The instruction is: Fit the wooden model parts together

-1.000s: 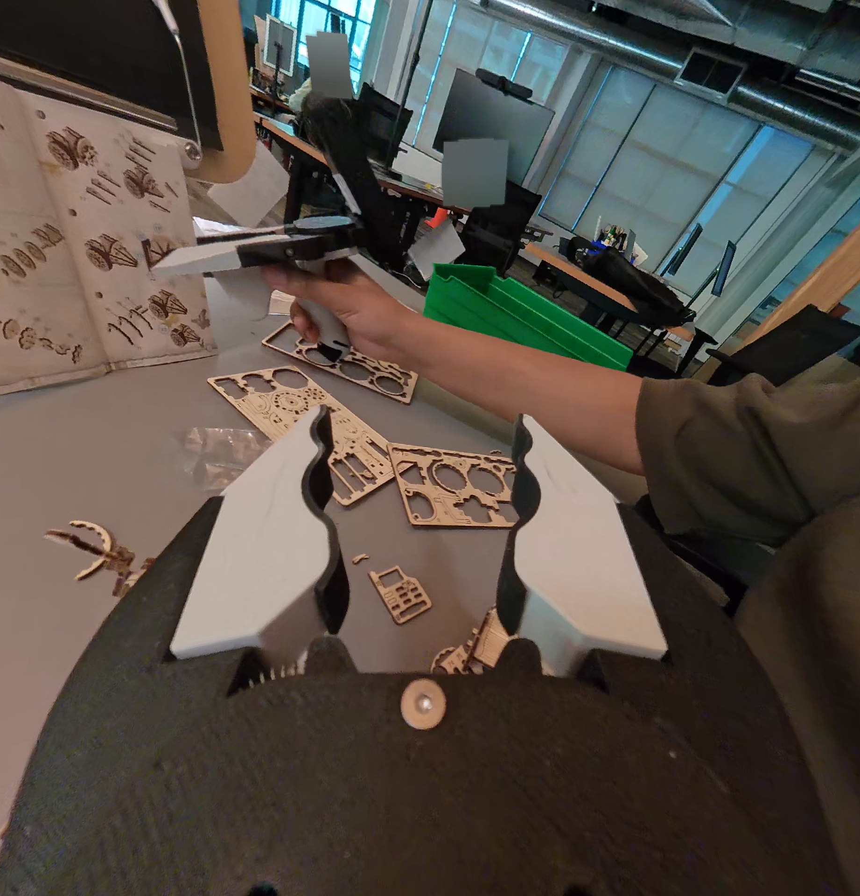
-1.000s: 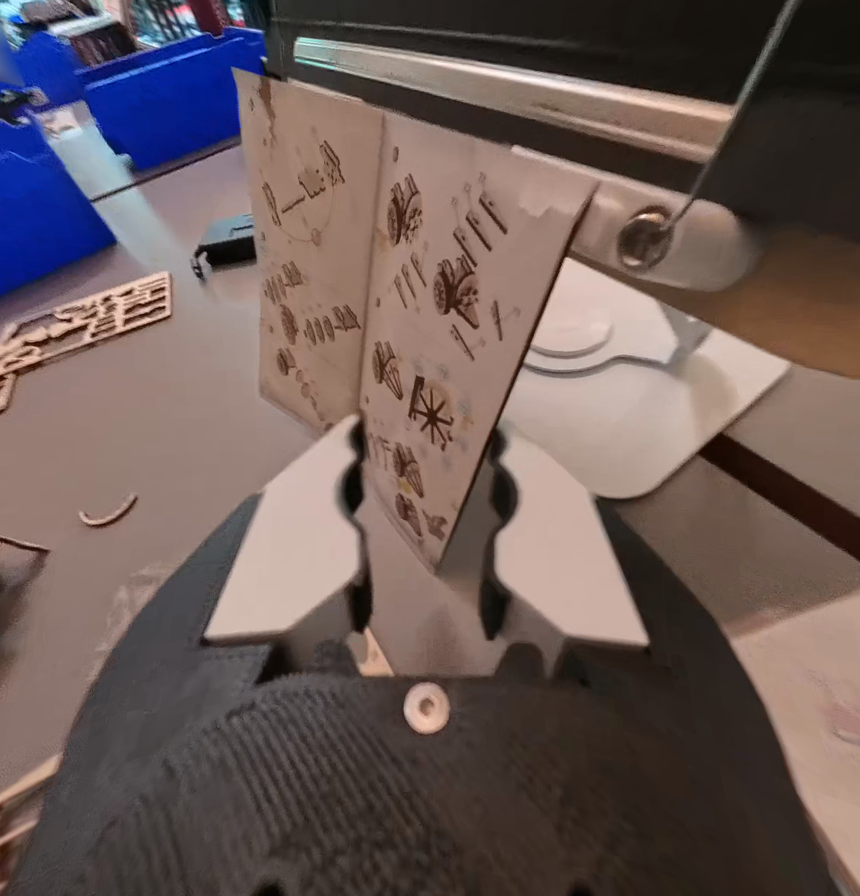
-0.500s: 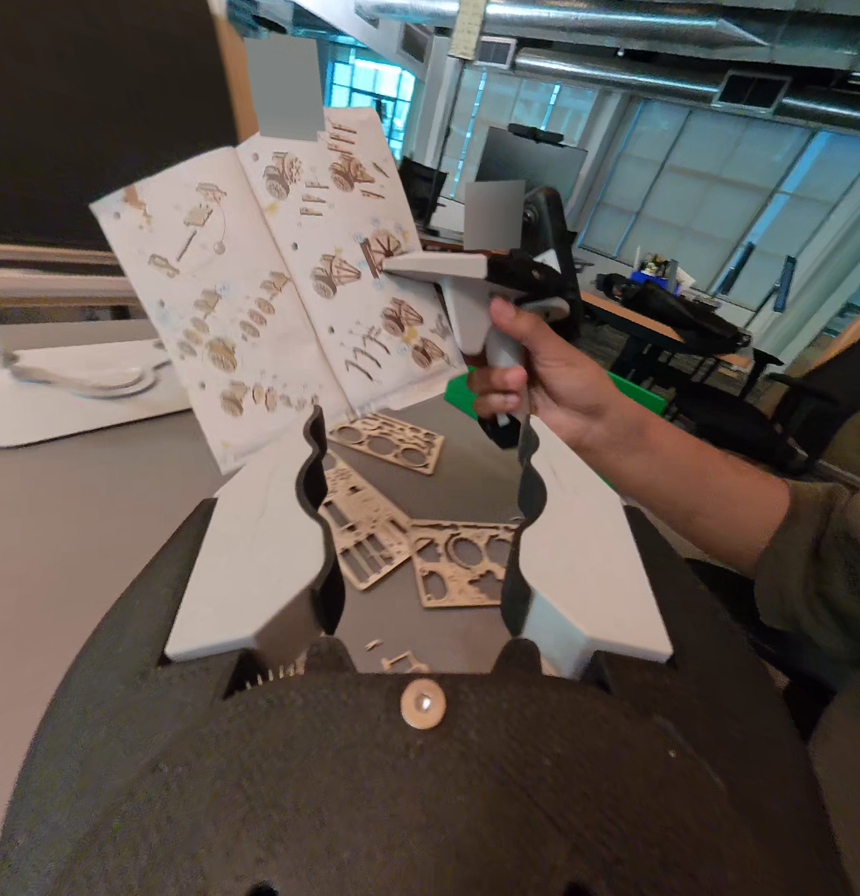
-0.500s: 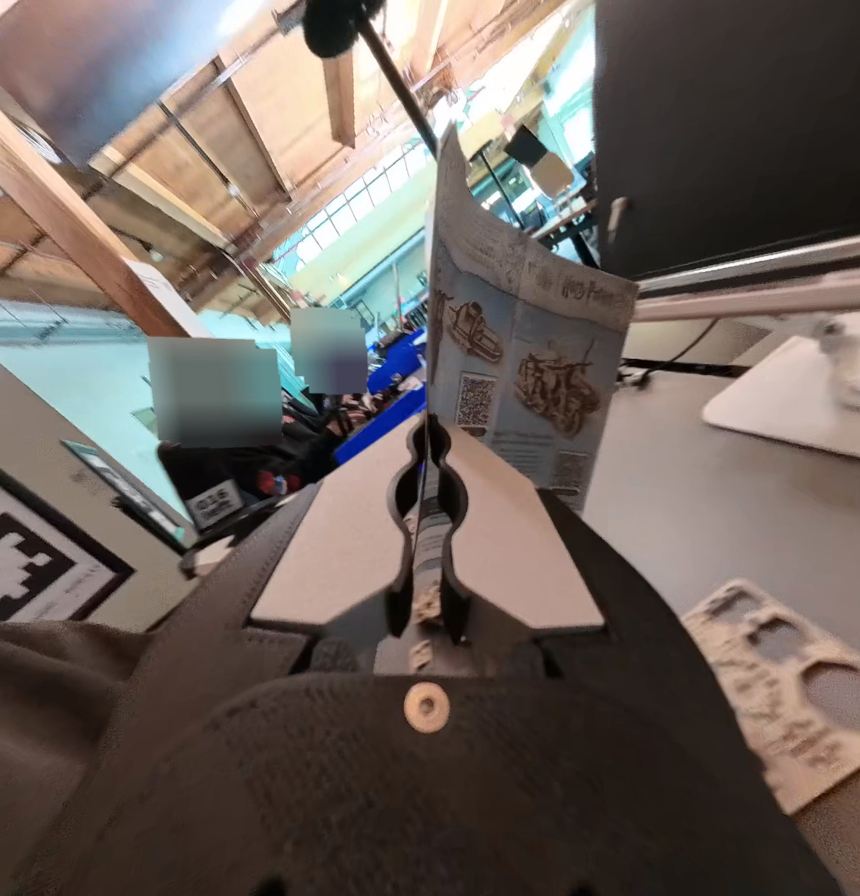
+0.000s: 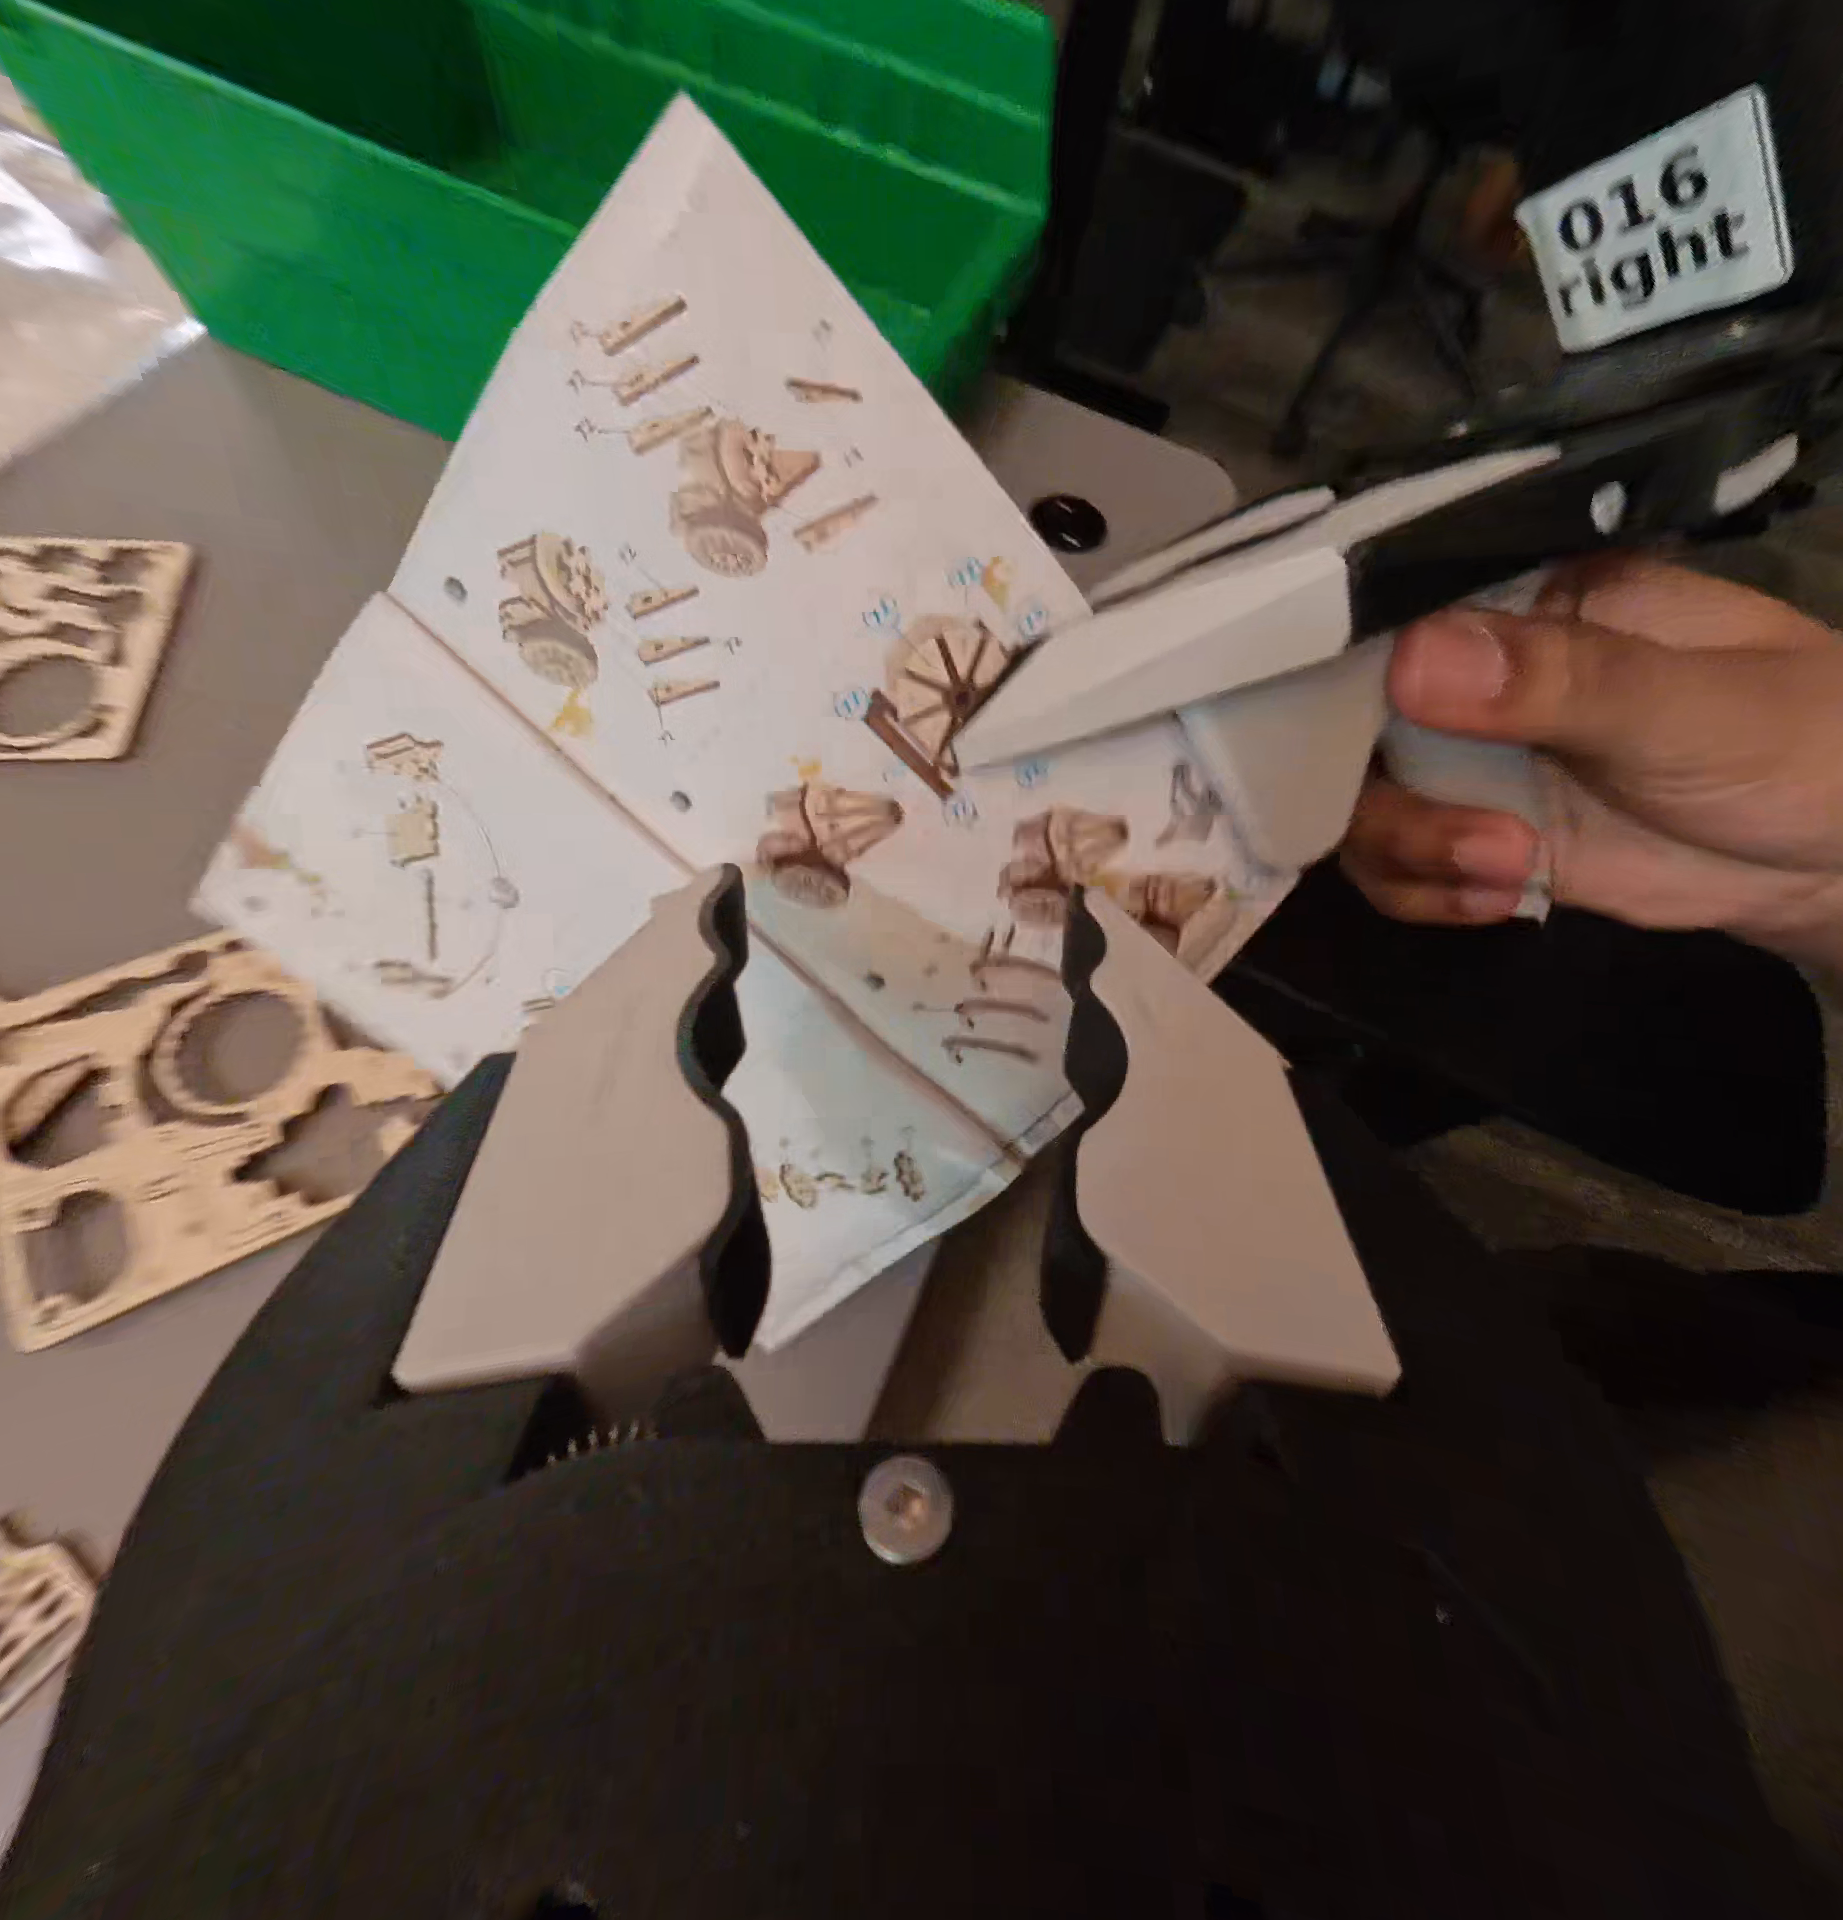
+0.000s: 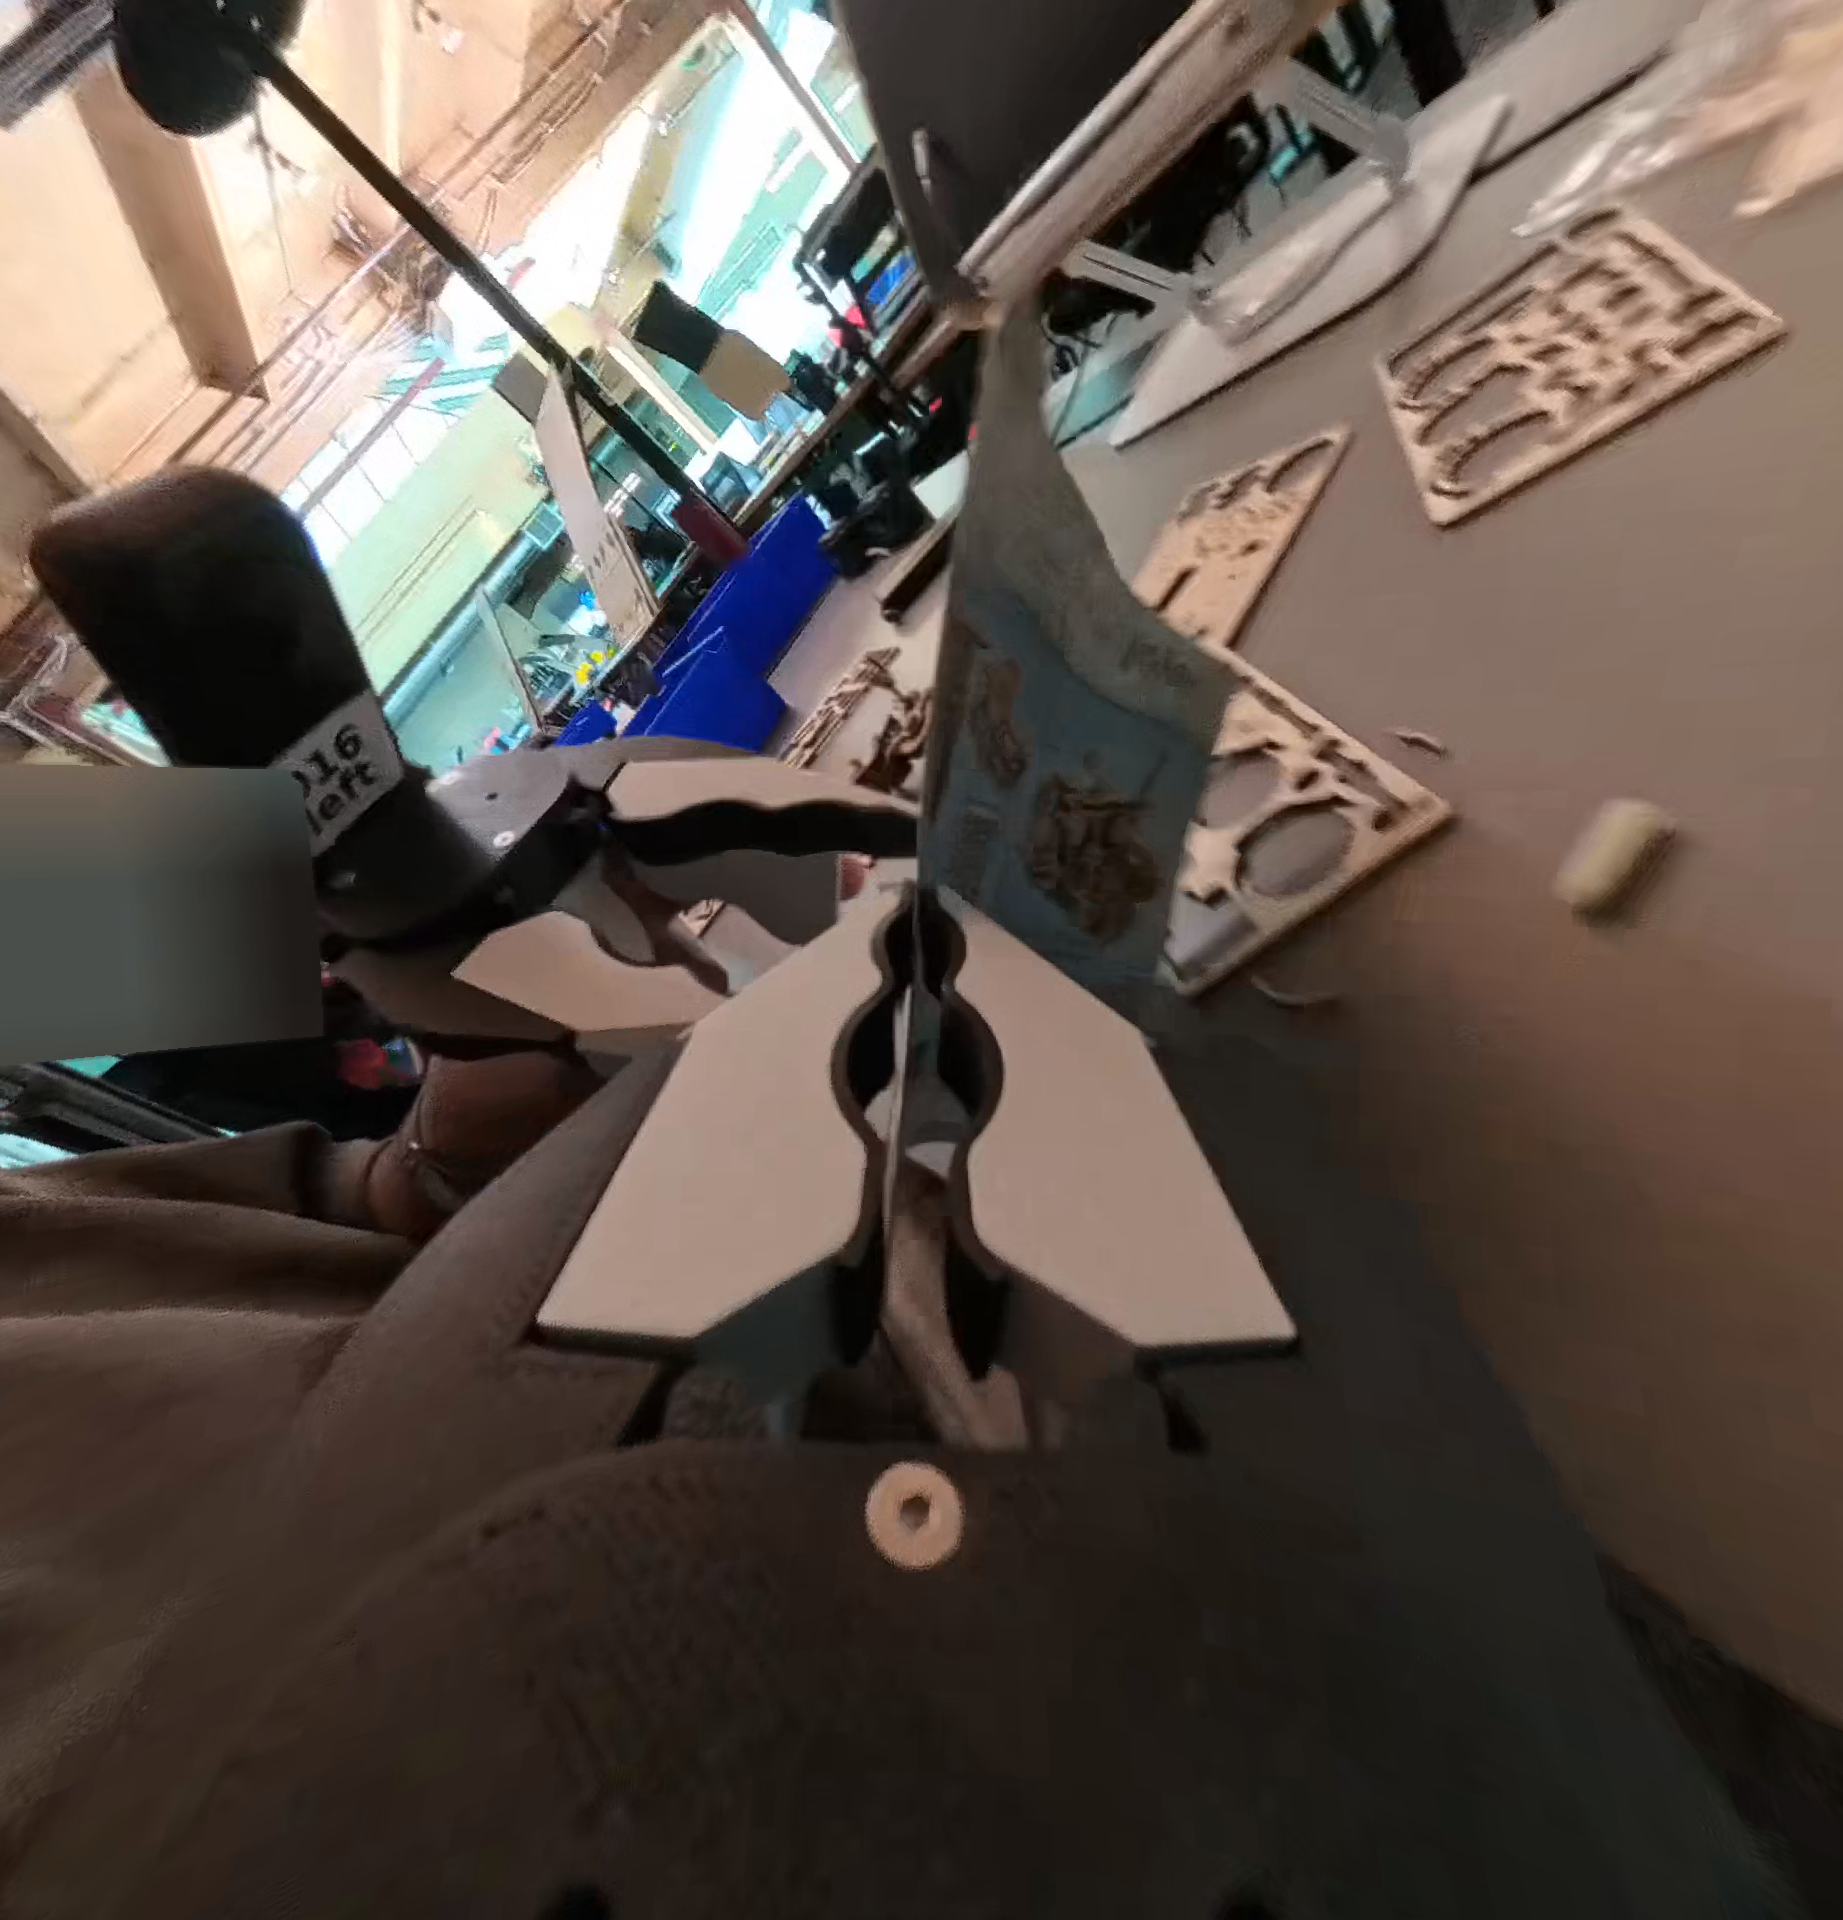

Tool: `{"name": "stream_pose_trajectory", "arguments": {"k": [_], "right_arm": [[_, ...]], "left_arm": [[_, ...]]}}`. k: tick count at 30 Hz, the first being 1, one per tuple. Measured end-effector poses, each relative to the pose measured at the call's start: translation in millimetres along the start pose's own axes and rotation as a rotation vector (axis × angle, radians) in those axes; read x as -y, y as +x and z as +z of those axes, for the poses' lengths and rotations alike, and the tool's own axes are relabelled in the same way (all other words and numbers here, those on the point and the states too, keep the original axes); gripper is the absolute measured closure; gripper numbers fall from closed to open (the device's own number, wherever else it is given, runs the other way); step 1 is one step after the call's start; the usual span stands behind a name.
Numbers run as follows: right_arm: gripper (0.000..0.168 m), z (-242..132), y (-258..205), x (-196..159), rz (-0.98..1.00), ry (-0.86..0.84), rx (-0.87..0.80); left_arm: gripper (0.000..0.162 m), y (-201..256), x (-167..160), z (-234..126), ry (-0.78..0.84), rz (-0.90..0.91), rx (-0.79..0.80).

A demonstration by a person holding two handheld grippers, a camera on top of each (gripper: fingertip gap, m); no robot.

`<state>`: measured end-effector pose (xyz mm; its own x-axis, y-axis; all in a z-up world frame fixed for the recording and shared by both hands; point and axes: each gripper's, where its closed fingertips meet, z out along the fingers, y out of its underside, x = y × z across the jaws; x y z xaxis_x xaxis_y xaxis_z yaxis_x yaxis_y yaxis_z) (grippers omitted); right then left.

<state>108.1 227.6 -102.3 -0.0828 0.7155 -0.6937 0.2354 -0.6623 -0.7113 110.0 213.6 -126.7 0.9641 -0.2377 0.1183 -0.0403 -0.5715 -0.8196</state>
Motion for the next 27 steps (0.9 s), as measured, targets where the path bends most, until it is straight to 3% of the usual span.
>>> {"name": "stream_pose_trajectory", "arguments": {"k": [1, 5, 11, 16, 21, 27], "right_arm": [[0.168, -11.3, 9.9, 2.8, 0.020, 0.017, -0.011], [0.168, -35.7, 60.2, -0.7, -0.001, -0.030, -0.168], [0.166, -26.6, 96.8, -10.3, -0.093, -0.224, -0.332], [0.127, -27.4, 117.6, -0.8, -0.258, -0.258, -0.473], [0.115, -67.4, 115.7, 1.2, -0.426, -0.289, -0.713], [0.106, -88.1, 103.0, -34.7, -0.536, -0.472, -0.804]], "left_arm": [[0.102, 8.1, -3.8, 5.8, -0.017, 0.007, -0.005], [0.091, 23.6, -22.4, 20.3, -0.099, 0.061, -0.011], [0.085, 16.0, -58.4, 32.0, -0.232, 0.090, -0.020], [0.088, 9.4, -65.8, 32.8, -0.205, 0.068, -0.084], [0.096, 11.2, -71.3, 41.1, -0.194, 0.015, -0.133], [0.101, 12.8, -79.3, 49.3, -0.197, -0.022, -0.156]]}}
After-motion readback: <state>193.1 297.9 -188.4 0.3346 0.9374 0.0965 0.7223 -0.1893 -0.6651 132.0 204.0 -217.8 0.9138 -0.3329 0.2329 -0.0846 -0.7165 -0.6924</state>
